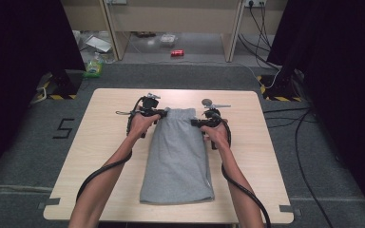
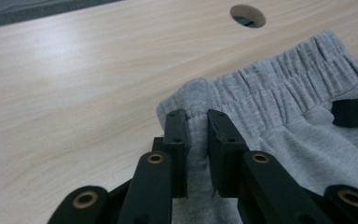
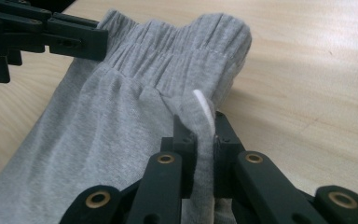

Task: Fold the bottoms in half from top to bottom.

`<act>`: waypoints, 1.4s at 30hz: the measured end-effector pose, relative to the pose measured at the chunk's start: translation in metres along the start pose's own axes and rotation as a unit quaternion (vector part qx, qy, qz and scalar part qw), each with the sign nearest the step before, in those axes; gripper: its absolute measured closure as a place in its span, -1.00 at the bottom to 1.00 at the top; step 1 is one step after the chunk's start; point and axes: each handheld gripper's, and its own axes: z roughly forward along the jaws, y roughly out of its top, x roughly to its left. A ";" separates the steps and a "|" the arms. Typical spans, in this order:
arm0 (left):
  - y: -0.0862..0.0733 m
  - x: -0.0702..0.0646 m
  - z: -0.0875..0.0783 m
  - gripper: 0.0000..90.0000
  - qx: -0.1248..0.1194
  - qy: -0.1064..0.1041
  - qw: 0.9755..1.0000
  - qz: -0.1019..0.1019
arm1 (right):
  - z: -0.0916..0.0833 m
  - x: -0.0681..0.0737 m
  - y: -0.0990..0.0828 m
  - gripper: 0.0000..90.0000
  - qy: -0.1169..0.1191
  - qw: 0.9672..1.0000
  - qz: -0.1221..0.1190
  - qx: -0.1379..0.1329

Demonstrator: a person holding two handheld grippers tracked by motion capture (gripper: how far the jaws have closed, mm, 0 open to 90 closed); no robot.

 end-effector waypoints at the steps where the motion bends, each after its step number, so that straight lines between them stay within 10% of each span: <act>1: 0.003 -0.001 -0.005 0.74 -0.007 -0.004 1.000 0.004 | -0.003 0.001 0.001 0.87 0.003 1.000 -0.001 -0.002; 21: 0.011 -0.017 -0.046 0.74 -0.039 -0.021 0.998 0.044 | -0.042 0.022 0.006 0.87 0.045 0.997 -0.044 -0.044; 42: -0.048 -0.053 -0.121 0.73 -0.086 -0.083 0.988 0.103 | -0.093 0.075 -0.055 0.87 0.089 0.988 -0.117 -0.043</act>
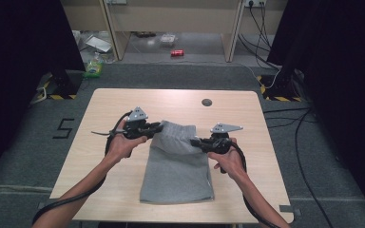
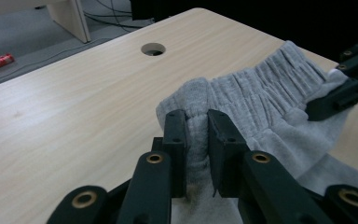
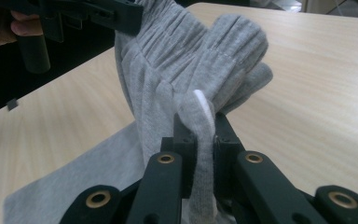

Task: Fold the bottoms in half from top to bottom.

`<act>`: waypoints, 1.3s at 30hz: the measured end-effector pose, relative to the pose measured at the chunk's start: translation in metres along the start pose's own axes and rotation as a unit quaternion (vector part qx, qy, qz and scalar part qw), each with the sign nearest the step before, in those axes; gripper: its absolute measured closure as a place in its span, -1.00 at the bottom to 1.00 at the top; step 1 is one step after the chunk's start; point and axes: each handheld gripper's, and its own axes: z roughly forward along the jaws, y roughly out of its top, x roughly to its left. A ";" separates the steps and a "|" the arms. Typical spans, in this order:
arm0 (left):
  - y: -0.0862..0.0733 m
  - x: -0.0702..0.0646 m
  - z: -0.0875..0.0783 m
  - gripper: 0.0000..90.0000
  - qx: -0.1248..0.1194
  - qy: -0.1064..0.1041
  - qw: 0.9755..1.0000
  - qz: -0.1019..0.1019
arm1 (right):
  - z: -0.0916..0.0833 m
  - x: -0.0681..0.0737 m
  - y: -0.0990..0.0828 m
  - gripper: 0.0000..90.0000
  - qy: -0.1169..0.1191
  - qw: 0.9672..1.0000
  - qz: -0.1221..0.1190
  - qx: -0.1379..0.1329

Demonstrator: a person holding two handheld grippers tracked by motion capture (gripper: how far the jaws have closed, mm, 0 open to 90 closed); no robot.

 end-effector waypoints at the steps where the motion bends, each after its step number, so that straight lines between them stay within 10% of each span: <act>1: -0.006 -0.005 -0.005 0.73 -0.002 -0.003 1.000 0.001 | -0.001 0.003 -0.003 0.87 0.003 1.000 -0.002 0.000; 25: -0.080 -0.053 -0.039 0.71 -0.003 -0.055 0.998 -0.017 | -0.017 0.049 -0.055 0.84 0.008 0.999 -0.029 0.033; 39: -0.097 -0.043 -0.062 0.37 -0.035 -0.060 0.996 -0.062 | -0.036 0.063 -0.058 0.15 0.010 0.999 -0.036 0.037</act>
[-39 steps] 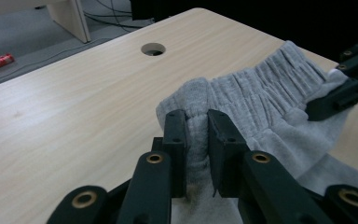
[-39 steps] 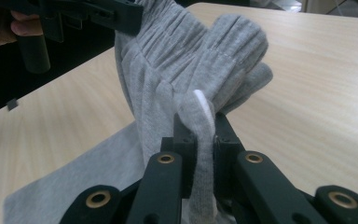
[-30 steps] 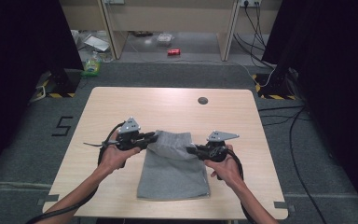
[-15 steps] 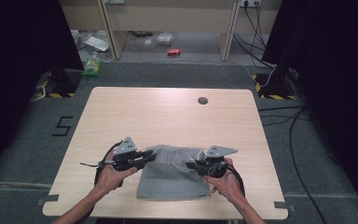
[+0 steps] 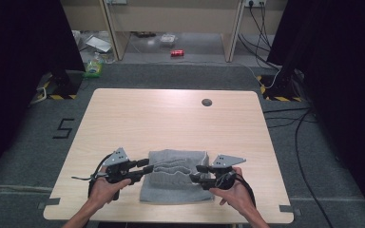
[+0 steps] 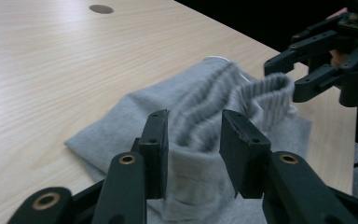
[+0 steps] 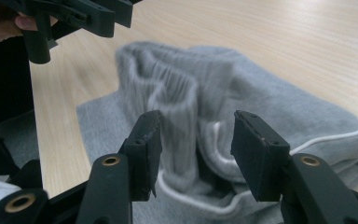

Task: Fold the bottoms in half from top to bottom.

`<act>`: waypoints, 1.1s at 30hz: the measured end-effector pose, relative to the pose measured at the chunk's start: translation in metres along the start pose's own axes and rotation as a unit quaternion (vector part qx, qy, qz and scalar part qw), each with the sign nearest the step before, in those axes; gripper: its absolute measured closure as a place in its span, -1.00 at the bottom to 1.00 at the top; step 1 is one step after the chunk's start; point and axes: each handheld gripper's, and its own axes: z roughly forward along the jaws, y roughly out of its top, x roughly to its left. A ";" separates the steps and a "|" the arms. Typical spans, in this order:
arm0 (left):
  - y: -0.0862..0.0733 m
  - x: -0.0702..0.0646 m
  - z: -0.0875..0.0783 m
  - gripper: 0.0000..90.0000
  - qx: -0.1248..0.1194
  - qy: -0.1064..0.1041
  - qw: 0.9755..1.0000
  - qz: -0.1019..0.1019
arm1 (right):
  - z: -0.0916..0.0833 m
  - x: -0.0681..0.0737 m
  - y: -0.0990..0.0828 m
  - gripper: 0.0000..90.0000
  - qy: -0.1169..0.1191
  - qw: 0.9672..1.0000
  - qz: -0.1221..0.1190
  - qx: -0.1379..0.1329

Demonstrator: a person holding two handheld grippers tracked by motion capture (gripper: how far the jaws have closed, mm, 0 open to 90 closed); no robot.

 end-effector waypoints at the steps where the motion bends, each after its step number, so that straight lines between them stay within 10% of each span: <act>1: 0.001 0.003 0.000 0.36 -0.003 0.003 1.000 -0.004 | -0.001 -0.001 0.001 0.15 0.003 1.000 0.005 -0.004; 10: 0.001 0.019 0.018 0.34 0.005 0.019 1.000 -0.023 | -0.005 -0.010 0.020 0.15 -0.004 0.999 0.018 -0.034; 14: -0.001 0.017 0.032 0.33 0.019 0.020 1.000 -0.015 | 0.012 -0.017 0.021 0.16 -0.015 1.000 0.020 -0.008; 33: -0.053 -0.040 0.027 0.24 0.076 0.002 0.995 0.069 | 0.035 0.016 -0.023 0.01 -0.011 0.996 -0.007 0.089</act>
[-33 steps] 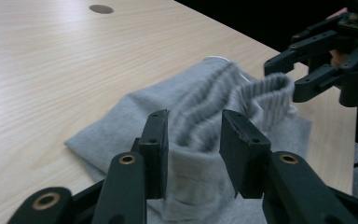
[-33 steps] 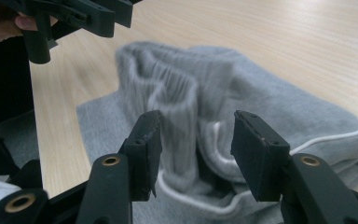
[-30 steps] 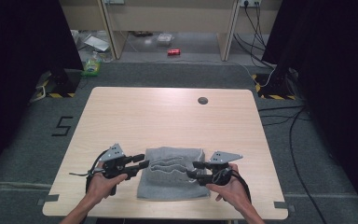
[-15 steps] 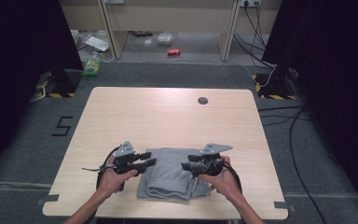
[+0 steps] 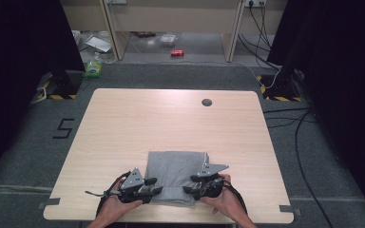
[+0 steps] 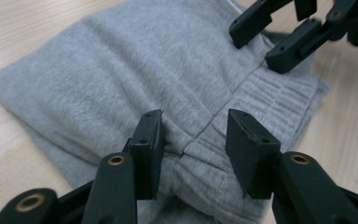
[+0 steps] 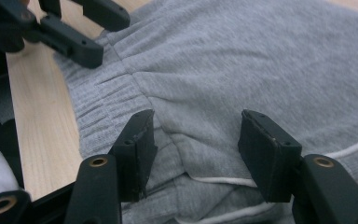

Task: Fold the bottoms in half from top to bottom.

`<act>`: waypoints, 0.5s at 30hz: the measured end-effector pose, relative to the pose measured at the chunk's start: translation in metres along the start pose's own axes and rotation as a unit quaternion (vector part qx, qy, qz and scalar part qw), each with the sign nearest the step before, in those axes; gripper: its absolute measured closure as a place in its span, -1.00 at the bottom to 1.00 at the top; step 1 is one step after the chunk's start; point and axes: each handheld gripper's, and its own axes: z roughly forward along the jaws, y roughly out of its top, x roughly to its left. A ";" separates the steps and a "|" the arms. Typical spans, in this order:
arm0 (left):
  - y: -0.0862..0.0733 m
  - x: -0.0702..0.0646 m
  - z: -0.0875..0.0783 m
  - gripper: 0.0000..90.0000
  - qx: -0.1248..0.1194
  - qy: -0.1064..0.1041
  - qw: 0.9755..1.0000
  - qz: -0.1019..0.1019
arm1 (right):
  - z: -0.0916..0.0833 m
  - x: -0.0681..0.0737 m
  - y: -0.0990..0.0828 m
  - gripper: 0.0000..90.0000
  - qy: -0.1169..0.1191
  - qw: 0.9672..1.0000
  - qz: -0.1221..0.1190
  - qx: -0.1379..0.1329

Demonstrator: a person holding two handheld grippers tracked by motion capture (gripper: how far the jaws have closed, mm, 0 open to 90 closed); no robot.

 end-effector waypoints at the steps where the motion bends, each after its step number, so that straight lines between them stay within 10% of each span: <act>1: -0.001 -0.001 -0.001 0.24 -0.002 0.003 1.000 0.001 | 0.000 0.000 0.000 0.01 0.000 1.000 0.000 0.000; 9: 0.006 0.004 -0.004 0.07 -0.013 0.013 1.000 -0.009 | -0.004 -0.002 0.004 -0.18 0.003 1.000 0.003 -0.002; 15: 0.033 0.039 -0.004 -0.01 -0.038 0.038 0.997 -0.046 | -0.029 -0.032 0.025 -0.21 -0.053 0.997 0.023 -0.061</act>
